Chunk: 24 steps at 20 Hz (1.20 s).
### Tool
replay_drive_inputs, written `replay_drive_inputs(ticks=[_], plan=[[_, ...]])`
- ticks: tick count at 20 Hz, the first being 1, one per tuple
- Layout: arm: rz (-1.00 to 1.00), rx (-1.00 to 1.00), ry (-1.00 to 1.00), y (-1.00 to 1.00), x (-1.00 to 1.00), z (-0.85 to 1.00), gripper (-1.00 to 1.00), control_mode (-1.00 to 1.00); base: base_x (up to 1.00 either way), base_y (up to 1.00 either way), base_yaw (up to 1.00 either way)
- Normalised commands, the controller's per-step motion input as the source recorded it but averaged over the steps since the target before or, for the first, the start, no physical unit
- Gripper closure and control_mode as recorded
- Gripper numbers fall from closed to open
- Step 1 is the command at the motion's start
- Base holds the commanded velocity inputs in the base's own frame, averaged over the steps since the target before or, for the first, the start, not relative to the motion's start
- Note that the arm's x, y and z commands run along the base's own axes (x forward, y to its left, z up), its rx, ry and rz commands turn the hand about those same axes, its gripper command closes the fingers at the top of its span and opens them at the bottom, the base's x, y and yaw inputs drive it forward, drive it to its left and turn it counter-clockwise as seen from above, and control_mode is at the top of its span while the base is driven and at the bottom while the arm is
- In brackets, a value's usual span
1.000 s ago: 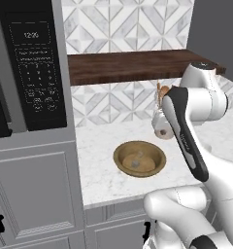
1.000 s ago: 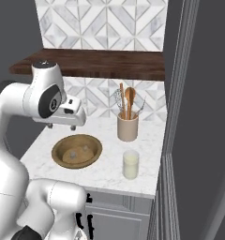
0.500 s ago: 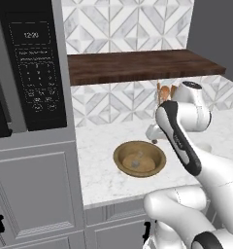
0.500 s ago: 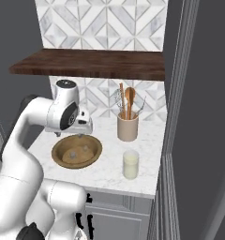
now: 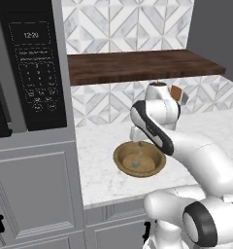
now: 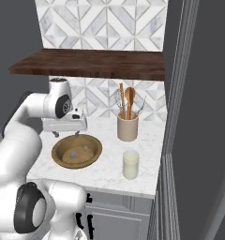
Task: Grab a lemon wedge from the fridge and one ice cube from the ice bowl, and put them in the glass of lemonade.
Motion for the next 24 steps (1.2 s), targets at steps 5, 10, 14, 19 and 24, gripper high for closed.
replay_drive_inputs(ticks=[5,10,14,19,24], plan=[[0.00,-0.02,0.04,0.02,0.30,-0.39,-1.00,-1.00,0.00,0.00,0.00],[0.00,0.00,0.00,0.00,0.14,-0.94,-1.00,-1.00,0.00,0.00,0.00],[0.00,0.03,-0.01,0.00,0.02,-0.94,-1.00,-1.00,0.00,0.00,0.00],[0.05,0.07,-0.13,0.00,0.00,-0.64,-1.00,-1.00,0.00,0.00,0.00],[0.04,0.02,-0.06,0.01,0.01,-0.08,-1.00,-1.00,0.00,0.00,0.00]])
